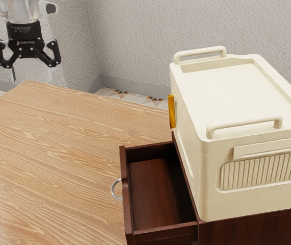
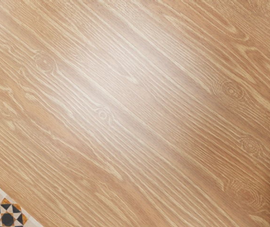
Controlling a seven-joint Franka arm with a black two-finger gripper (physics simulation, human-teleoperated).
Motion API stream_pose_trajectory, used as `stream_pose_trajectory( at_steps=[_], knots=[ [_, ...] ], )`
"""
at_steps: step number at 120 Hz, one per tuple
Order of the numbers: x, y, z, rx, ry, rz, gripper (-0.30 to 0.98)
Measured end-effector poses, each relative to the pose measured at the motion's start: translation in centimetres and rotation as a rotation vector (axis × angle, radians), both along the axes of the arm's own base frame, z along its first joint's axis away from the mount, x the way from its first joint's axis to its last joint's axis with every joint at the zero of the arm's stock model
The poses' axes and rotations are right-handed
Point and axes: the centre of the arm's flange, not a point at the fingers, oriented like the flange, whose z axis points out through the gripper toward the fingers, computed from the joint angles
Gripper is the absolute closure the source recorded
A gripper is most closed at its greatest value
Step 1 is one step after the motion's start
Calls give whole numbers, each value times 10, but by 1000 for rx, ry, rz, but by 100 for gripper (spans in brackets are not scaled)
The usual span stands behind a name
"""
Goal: Push the drawer handle with one arm to close the drawer
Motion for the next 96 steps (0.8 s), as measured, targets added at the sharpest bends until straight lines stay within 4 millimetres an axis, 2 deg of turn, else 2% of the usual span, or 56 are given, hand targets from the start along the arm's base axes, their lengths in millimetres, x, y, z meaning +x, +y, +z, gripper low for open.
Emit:
stream_pose_trajectory(
  at_steps=[7,15,24,32,39,49,64,70,84,96],
  knots=[
    [12,-1,0,4,-71,68,0],
    [15,-5,9,3,-144,135,0],
    [10,-30,24,5,-189,167,0],
    [11,-40,20,8,-180,197,0],
    [20,-55,4,-1,-158,157,0],
    [19,-81,-29,-3,-125,17,0],
    [2,-86,-97,-5,-135,-195,2],
    [-10,-85,-120,-9,-155,-268,12],
    [-22,-81,-140,-12,-205,-405,43],
    [-23,-82,-164,-7,-229,-509,59]
  ],
)
